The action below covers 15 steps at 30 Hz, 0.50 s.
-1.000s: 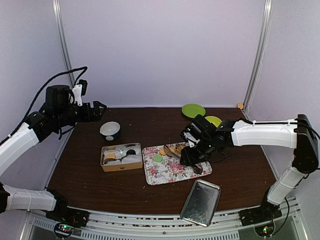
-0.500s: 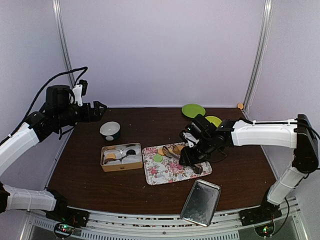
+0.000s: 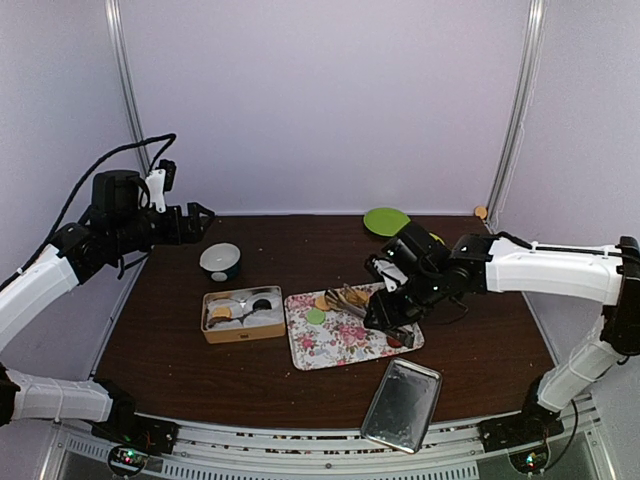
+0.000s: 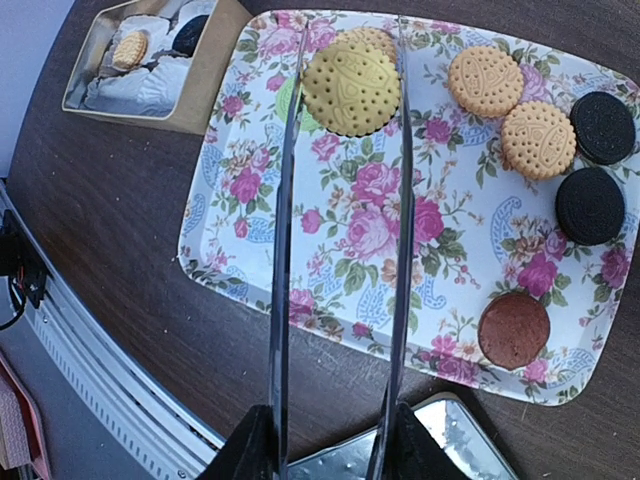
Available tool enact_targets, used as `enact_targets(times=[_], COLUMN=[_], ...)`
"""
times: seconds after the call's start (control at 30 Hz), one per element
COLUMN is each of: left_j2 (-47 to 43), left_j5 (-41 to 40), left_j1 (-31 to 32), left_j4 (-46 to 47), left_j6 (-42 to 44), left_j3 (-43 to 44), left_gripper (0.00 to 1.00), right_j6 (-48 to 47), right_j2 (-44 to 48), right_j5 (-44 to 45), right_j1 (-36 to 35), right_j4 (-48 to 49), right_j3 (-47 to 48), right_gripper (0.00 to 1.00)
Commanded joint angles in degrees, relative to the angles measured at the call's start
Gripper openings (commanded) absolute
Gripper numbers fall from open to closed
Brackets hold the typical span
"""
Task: Pack the cookies
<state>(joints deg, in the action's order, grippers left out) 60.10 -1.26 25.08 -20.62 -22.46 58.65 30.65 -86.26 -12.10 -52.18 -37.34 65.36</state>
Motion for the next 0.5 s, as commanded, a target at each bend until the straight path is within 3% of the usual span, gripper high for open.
enact_targets(times=[0.0,0.47], left_j2=[0.20,-0.16], left_j5=[0.96,-0.07], left_j1=[-0.30,-0.30], left_j4=[2.95,2.87], left_j6=[-0.30,-0.13], left_j3=[1.25,1.15], left_gripper=[0.98,0.98], right_j6=[0.50,-1.83], right_j2=[2.09,-1.63], right_j5=[0.23,1.09], right_j1=[-1.95,-5.05], right_j4=[-3.32,-8.72], right_j3=[-0.30,2.26], right_gripper=[0.36,0.43])
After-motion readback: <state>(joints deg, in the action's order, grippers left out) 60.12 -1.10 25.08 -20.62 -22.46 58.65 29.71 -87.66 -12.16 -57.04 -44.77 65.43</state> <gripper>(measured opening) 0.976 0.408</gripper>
